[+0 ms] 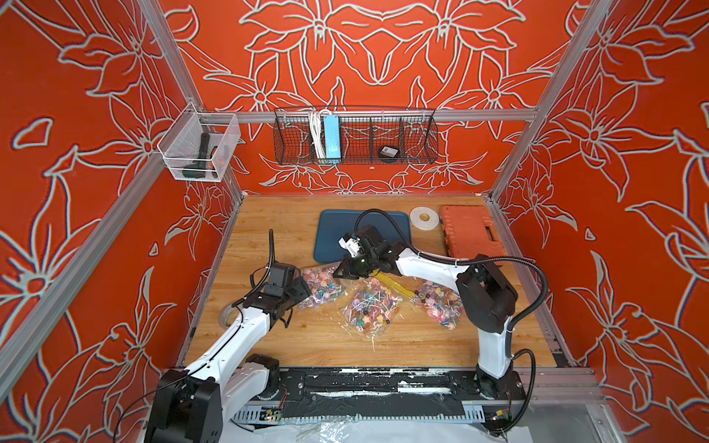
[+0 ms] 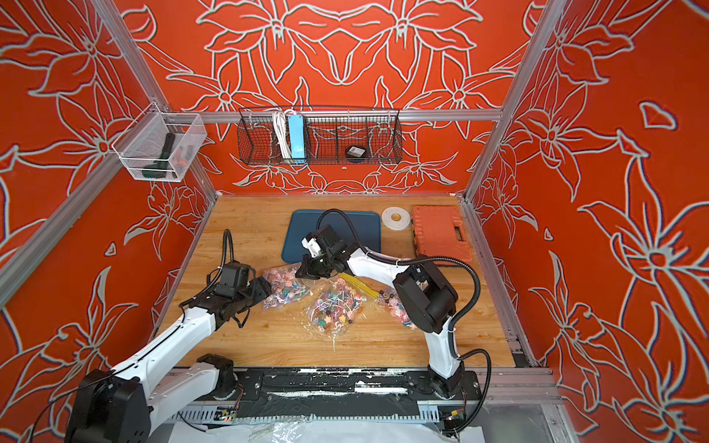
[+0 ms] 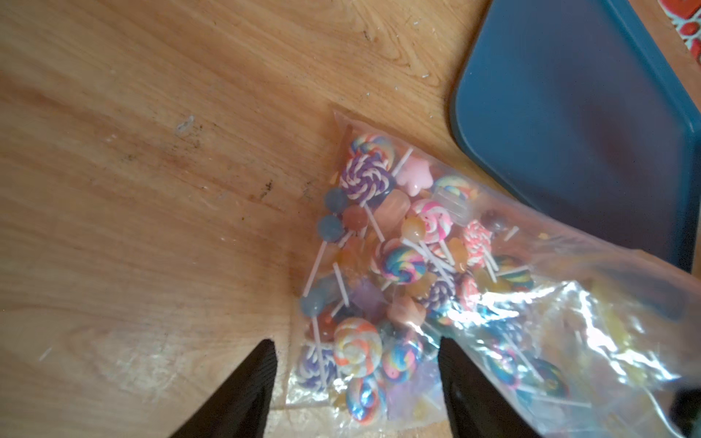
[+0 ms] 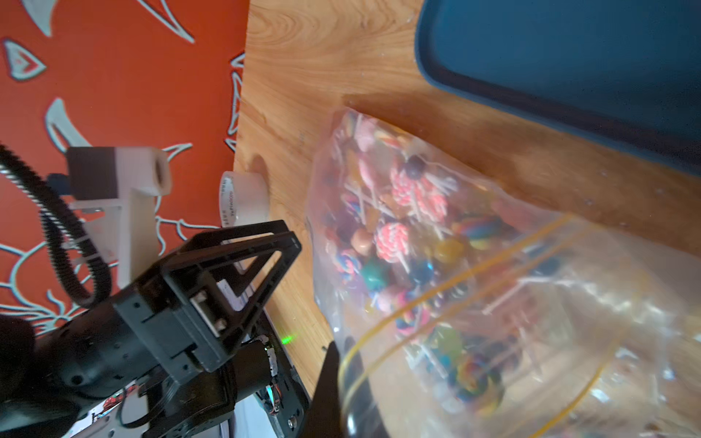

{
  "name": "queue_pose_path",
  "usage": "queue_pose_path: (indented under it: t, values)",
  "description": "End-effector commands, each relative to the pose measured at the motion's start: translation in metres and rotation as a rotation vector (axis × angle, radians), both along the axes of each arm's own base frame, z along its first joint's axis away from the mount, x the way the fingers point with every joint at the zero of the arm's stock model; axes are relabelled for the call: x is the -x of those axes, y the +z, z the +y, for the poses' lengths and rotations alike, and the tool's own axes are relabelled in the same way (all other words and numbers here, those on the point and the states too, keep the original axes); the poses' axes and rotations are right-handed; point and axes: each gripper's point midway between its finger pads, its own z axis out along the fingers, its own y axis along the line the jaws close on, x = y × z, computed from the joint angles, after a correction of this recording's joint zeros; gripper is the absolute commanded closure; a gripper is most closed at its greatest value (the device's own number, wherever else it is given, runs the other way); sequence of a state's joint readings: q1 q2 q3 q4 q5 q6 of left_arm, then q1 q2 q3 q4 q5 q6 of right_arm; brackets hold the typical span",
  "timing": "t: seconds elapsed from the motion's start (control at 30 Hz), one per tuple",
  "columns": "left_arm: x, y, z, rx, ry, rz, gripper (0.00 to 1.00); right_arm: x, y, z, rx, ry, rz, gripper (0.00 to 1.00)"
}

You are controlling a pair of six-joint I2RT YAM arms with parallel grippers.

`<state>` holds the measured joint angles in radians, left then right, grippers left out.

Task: Pour candies out of the ziploc bag
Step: Pick up the ziploc bag from the center of the board.

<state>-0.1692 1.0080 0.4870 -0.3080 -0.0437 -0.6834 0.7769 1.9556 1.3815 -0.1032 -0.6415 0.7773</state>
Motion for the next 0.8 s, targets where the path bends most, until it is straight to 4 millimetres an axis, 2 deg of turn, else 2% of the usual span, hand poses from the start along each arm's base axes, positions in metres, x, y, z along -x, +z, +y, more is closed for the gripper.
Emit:
queue_pose_path:
  t: [0.0,0.3,0.77]
  values:
    - [-0.002,0.001,-0.003,0.034,0.0,-0.024,0.31,0.004,0.023,0.007,-0.09,0.006,0.001,1.0]
    - [-0.003,-0.007,-0.006,0.051,-0.005,-0.032,0.31,0.005,0.025,0.003,-0.087,-0.008,-0.003,1.0]
    - [-0.005,-0.032,0.004,0.028,0.015,0.016,0.32,0.006,0.021,-0.001,-0.071,-0.012,-0.002,1.0]
